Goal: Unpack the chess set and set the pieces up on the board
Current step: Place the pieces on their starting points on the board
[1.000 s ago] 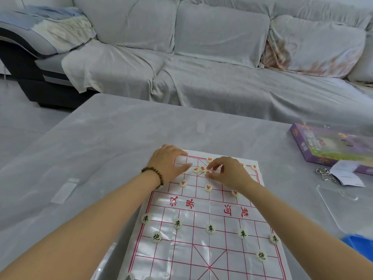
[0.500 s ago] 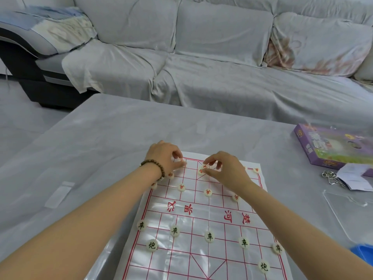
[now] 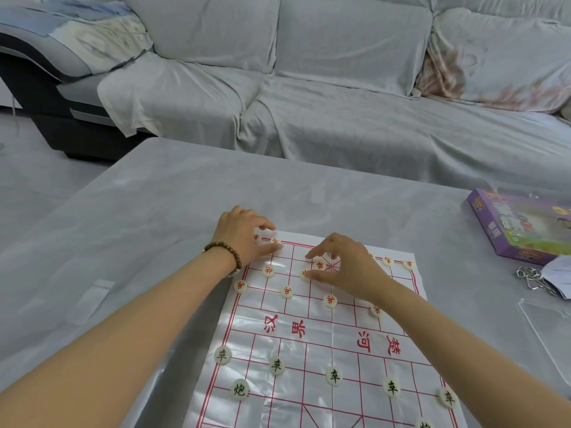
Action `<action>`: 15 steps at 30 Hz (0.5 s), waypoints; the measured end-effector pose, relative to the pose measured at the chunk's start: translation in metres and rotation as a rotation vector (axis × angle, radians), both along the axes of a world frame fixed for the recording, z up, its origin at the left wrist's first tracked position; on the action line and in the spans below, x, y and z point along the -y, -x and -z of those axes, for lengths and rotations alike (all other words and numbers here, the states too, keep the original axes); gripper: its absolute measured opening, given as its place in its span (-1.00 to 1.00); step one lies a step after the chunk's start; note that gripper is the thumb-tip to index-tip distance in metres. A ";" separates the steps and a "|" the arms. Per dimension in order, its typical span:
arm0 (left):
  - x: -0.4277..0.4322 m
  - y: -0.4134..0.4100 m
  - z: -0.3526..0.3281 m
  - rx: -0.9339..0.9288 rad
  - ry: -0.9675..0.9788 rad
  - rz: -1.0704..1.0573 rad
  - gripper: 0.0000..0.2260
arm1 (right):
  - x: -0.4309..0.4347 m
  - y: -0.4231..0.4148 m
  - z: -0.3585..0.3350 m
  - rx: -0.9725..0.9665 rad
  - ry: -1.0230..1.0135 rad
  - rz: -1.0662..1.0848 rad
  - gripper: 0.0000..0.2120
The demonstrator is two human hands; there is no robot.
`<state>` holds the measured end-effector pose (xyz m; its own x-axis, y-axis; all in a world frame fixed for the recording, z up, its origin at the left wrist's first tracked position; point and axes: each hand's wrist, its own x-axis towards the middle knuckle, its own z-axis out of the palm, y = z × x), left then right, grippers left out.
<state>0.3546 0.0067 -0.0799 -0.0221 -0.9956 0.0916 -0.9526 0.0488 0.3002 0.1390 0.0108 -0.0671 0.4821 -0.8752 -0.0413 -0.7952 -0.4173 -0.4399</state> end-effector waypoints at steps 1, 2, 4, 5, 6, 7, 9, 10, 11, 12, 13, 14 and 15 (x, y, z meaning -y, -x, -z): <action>0.000 -0.002 -0.001 0.001 -0.007 0.016 -0.58 | 0.002 0.003 -0.002 0.001 0.011 0.010 -0.71; 0.000 -0.003 -0.002 0.005 -0.017 0.029 -0.60 | 0.004 0.006 -0.003 -0.011 0.028 0.012 -0.73; 0.000 -0.004 -0.003 0.013 -0.036 0.044 -0.64 | 0.008 0.011 -0.004 -0.071 0.068 0.001 -0.75; 0.000 -0.003 -0.002 0.012 -0.042 0.048 -0.67 | 0.009 0.012 -0.004 -0.103 0.081 -0.007 -0.75; 0.001 -0.002 -0.002 0.008 -0.042 0.049 -0.68 | 0.009 0.013 -0.004 -0.128 0.086 -0.014 -0.75; 0.002 -0.002 -0.002 0.003 -0.039 0.045 -0.70 | 0.010 0.013 -0.004 -0.144 0.091 -0.020 -0.76; 0.003 0.000 -0.001 -0.007 -0.027 0.038 -0.71 | 0.010 0.011 -0.005 -0.165 0.106 -0.025 -0.77; 0.004 0.000 0.000 -0.015 -0.026 0.034 -0.71 | 0.010 0.010 -0.006 -0.171 0.115 -0.023 -0.77; 0.005 0.000 0.001 -0.026 -0.027 0.028 -0.71 | 0.011 0.008 -0.006 -0.174 0.122 -0.024 -0.78; 0.005 0.000 0.001 -0.039 -0.030 0.022 -0.71 | 0.012 0.007 -0.007 -0.177 0.127 -0.028 -0.79; 0.005 0.000 0.001 -0.051 -0.034 0.018 -0.70 | 0.013 0.005 -0.007 -0.179 0.124 -0.032 -0.79; 0.005 -0.001 0.001 -0.059 -0.039 0.020 -0.68 | 0.013 0.004 -0.008 -0.178 0.113 -0.035 -0.78; 0.005 -0.002 0.000 -0.065 -0.045 0.025 -0.65 | 0.014 0.004 -0.009 -0.175 0.106 -0.040 -0.76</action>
<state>0.3565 0.0022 -0.0800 -0.0425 -0.9979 0.0492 -0.9298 0.0575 0.3636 0.1352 -0.0035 -0.0585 0.5104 -0.8591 -0.0362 -0.8373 -0.4870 -0.2486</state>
